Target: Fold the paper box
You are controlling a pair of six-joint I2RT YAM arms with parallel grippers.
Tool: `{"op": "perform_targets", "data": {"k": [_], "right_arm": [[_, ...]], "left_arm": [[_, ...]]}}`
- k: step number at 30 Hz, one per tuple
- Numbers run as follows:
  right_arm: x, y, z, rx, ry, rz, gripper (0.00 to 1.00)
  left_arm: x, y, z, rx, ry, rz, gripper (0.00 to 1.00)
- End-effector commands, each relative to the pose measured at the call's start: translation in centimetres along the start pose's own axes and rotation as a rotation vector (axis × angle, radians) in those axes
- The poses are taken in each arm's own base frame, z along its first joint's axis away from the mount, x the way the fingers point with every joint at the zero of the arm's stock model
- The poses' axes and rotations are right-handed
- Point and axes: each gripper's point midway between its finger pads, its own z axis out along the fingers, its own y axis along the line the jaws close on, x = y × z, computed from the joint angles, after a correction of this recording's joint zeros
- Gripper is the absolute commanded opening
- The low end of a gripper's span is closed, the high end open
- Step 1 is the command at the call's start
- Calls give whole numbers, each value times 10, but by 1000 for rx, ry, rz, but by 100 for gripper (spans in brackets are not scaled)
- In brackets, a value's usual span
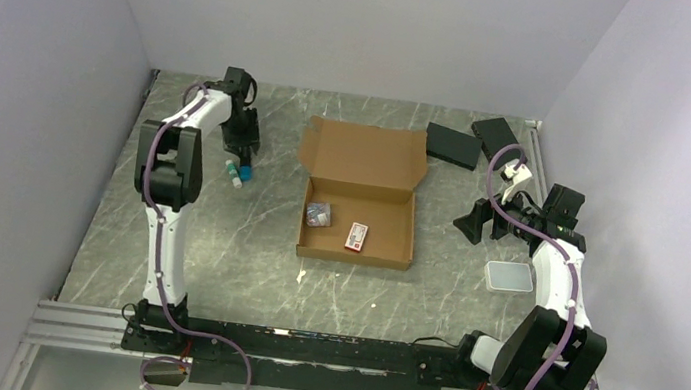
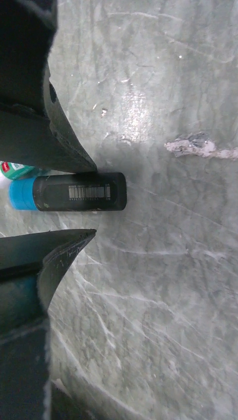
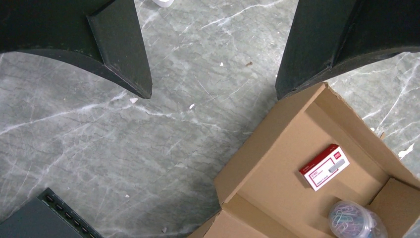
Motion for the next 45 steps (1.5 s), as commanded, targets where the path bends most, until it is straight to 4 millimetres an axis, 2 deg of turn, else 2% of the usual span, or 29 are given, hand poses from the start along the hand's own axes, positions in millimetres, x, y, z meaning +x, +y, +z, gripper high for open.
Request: {"op": "perform_targets", "data": {"k": [1, 10, 14, 18, 20, 22, 25, 27, 30, 37, 45], "right_arm": [[-21, 3, -5, -11, -52, -63, 100], [-27, 7, -7, -15, -67, -78, 100], [-28, 8, -9, -13, -73, -86, 100], [-29, 9, -9, -13, -76, -90, 100], [-29, 9, -9, -13, -76, -91, 100], [-30, 10, -10, -14, -78, -94, 100], [-31, 10, -10, -13, -79, -97, 100], [-31, 10, -10, -15, -80, -98, 100], [-31, 11, -10, -17, -81, -97, 100], [-31, 11, -10, -20, -82, -95, 100], [-29, 11, -9, -23, -81, -90, 100]], "left_arm": [[18, 4, 2, -99, 62, 47, 49], [36, -3, -2, -174, 80, 93, 45], [50, -7, 3, -191, 119, 115, 37], [51, -13, -2, -168, 106, 124, 23], [43, -20, -15, -131, 64, 121, 14], [33, -30, -38, -78, 0, 116, 6], [26, -41, -70, 5, -75, 113, 1], [29, -46, -87, 56, -108, 111, 0], [42, -59, -108, 178, -134, 120, 0], [77, -85, -142, 439, -172, 118, 0], [97, -120, -187, 753, -231, 130, 0]]}}
